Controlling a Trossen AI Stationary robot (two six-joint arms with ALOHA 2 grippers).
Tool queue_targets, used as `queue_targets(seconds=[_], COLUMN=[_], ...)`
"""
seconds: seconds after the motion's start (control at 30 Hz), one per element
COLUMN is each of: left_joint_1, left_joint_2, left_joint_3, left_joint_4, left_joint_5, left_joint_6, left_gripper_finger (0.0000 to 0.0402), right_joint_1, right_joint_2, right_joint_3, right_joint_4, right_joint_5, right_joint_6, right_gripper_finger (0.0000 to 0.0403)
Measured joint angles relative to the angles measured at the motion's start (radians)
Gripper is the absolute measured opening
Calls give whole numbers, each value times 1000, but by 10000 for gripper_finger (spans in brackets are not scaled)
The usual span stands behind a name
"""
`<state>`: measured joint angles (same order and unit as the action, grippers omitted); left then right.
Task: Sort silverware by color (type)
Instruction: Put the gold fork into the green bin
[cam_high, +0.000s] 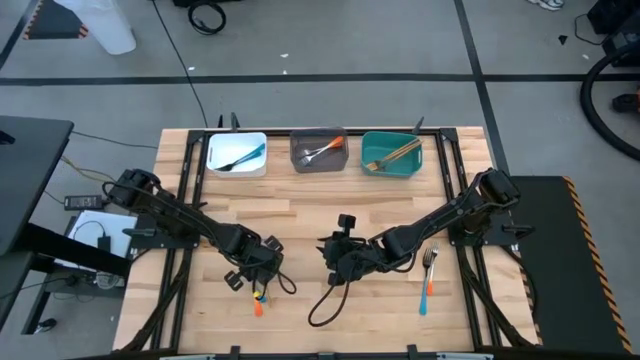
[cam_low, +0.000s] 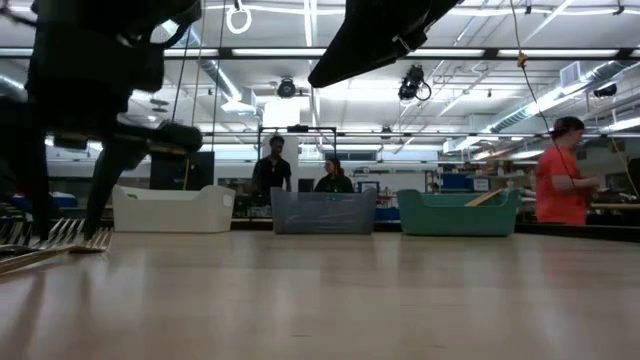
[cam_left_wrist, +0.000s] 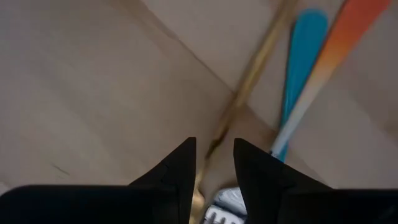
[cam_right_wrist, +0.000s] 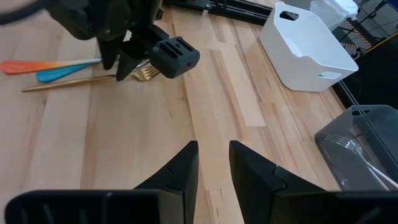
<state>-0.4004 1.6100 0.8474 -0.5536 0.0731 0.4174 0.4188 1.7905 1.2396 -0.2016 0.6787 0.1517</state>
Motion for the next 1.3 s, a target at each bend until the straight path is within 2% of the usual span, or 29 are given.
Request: queue_targets(seconds=[0.3, 0.63, 0.8, 1.03, 1.17, 1.3], left_joint_1=[0, 0, -1, 2, 17, 33], left_joint_2=[0, 25, 39, 11, -1, -1], left_joint_3=[-29, -27, -26, -21, 28, 82], left_joint_4=[18, 31, 33, 45, 37, 9], left_joint_5=[-29, -22, -35, -152, -263, -300], left_joint_6=[65, 66, 80, 77, -2, -107], left_gripper_finger=[111, 29, 13, 14, 14, 14], right_joint_1=[3, 4, 4, 4, 3, 4], right_joint_2=[0, 0, 0, 0, 0, 0], right_joint_3=[0, 0, 0, 0, 0, 0], right_joint_4=[0, -2, -7, -10, -11, -23], right_joint_5=[0, 0, 0, 0, 0, 14], right_joint_6=[2, 3, 4, 7, 7, 7], right_gripper_finger=[100, 101, 101, 101, 101, 100])
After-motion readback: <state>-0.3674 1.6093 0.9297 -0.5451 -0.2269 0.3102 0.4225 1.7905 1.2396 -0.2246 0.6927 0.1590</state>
